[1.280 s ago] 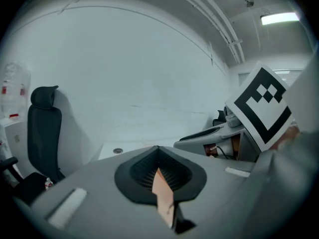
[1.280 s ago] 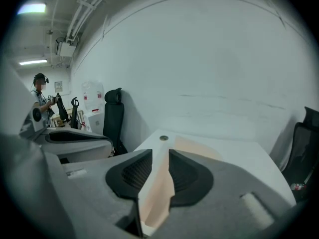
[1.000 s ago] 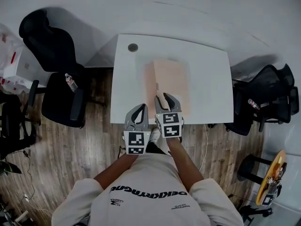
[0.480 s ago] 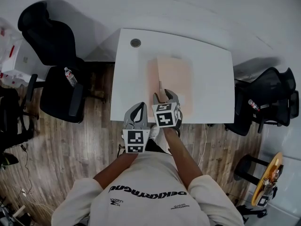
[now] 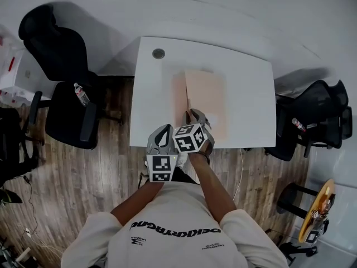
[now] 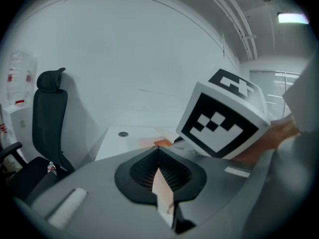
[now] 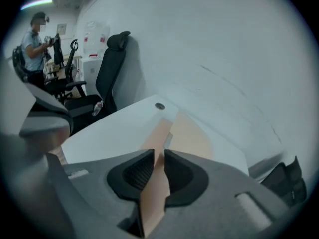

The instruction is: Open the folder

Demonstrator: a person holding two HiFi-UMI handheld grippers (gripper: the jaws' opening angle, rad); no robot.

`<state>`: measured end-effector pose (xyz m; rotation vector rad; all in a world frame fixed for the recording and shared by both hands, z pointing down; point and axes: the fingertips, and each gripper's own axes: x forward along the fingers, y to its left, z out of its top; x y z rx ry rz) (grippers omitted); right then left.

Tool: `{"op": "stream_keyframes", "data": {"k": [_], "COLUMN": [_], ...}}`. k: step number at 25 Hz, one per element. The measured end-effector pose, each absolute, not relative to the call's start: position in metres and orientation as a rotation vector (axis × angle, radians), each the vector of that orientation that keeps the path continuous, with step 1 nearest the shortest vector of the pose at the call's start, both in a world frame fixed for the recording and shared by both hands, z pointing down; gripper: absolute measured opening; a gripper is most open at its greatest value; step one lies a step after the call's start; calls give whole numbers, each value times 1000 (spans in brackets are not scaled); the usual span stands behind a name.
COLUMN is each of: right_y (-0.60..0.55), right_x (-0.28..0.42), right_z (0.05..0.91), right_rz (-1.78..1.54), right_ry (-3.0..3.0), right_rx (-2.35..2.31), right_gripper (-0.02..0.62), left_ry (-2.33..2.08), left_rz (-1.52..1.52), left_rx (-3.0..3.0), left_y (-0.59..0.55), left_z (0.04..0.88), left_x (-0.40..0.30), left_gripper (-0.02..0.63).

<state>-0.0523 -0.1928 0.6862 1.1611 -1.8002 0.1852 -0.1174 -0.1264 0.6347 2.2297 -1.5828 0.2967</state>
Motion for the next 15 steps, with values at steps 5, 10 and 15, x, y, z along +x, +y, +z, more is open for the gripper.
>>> {"op": "stream_keyframes", "data": {"k": [5, 10, 15], "right_y": [-199, -202, -204], "right_x": [-43, -28, -14], "right_z": [667, 649, 634], "right_rz": [227, 249, 282], "right_ry": [-1839, -1857, -1884], "right_rx": [1251, 1306, 1354], "right_gripper": [46, 34, 26], "left_ry": [-1549, -1514, -1501], "left_rz": [308, 280, 310], "left_rx": [2244, 2240, 2268], "left_y": [-129, -133, -135], "left_z": [640, 642, 645], "left_x": [-105, -92, -80], "left_gripper": [-5, -8, -9]}}
